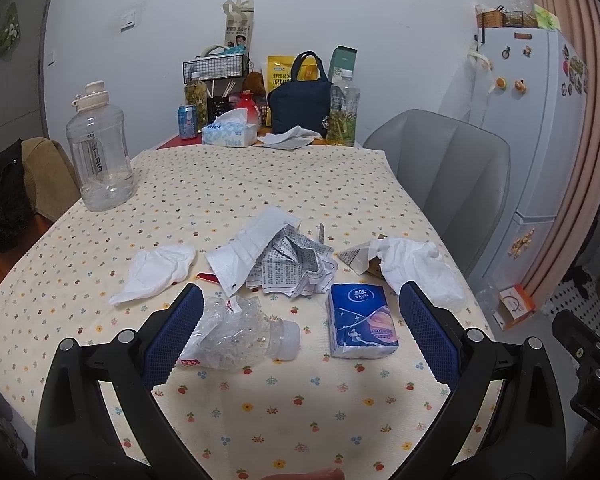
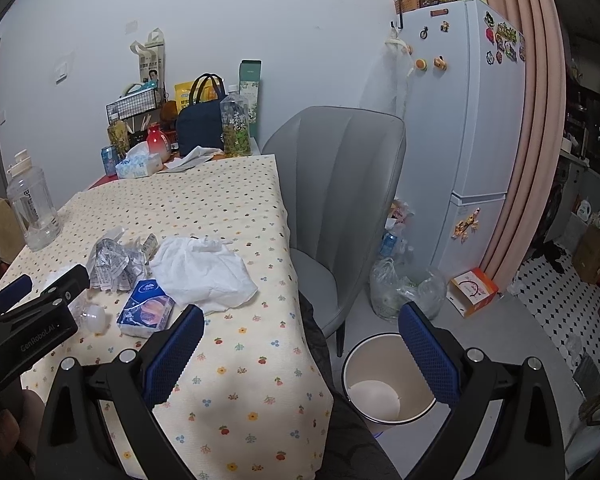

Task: Collect trash
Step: 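Move both tools toward the trash on the table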

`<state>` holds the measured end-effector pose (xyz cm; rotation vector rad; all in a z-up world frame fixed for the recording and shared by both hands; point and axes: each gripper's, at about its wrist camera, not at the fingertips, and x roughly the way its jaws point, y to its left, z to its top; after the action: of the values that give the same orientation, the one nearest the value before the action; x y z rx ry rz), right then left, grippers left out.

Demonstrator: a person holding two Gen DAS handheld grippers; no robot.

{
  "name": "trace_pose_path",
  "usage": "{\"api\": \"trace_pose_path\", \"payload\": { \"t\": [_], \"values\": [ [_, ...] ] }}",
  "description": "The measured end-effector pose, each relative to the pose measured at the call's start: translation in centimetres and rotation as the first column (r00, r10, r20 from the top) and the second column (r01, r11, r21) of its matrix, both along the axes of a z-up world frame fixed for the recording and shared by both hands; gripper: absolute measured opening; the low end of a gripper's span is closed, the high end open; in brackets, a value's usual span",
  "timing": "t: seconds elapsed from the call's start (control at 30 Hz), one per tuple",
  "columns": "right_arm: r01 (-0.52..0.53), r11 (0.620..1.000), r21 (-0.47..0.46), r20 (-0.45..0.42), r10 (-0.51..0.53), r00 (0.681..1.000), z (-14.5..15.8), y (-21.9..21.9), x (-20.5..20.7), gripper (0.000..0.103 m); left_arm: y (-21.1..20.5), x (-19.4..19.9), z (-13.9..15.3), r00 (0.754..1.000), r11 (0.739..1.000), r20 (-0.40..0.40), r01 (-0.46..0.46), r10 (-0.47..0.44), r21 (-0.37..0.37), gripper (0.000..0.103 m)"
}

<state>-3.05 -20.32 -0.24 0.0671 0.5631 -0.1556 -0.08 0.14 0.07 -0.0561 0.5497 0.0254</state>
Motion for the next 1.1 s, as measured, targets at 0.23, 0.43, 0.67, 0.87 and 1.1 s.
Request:
{"api": "trace_pose_path", "payload": {
  "t": [0.23, 0.43, 0.67, 0.87, 1.1],
  "values": [
    [-0.003, 1.000, -0.004, 0.001, 0.003, 1.000, 0.09, 0.11, 0.02, 0.095, -0.04, -0.02, -0.03, 1.000, 1.000, 0.000, -0.001, 0.001, 0.000, 0.097],
    [-0.004, 1.000, -0.003, -0.004, 0.004, 1.000, 0.02, 0.15, 0.11, 0.095, 0.24, -0.06, -0.08, 1.000, 1.000, 0.001, -0.006, 0.006, -0.006, 0.097],
    [0.002, 1.000, -0.003, 0.001, -0.002, 1.000, 0.09, -0.03, 0.07, 0.095, 0.33, -0.03, -0.10, 1.000, 1.000, 0.003, 0.001, -0.001, -0.005, 0.097],
    [0.002, 1.000, -0.003, 0.001, -0.002, 1.000, 0.10, -0.02, 0.07, 0.095, 0.33, 0.01, -0.03, 1.000, 1.000, 0.003, -0.001, 0.001, -0.008, 0.097],
    [0.003, 1.000, -0.005, 0.004, -0.003, 1.000, 0.11, -0.06, 0.02, 0.095, 0.41, 0.03, 0.06, 1.000, 1.000, 0.006, 0.001, -0.001, -0.012, 0.097]
  ]
}}
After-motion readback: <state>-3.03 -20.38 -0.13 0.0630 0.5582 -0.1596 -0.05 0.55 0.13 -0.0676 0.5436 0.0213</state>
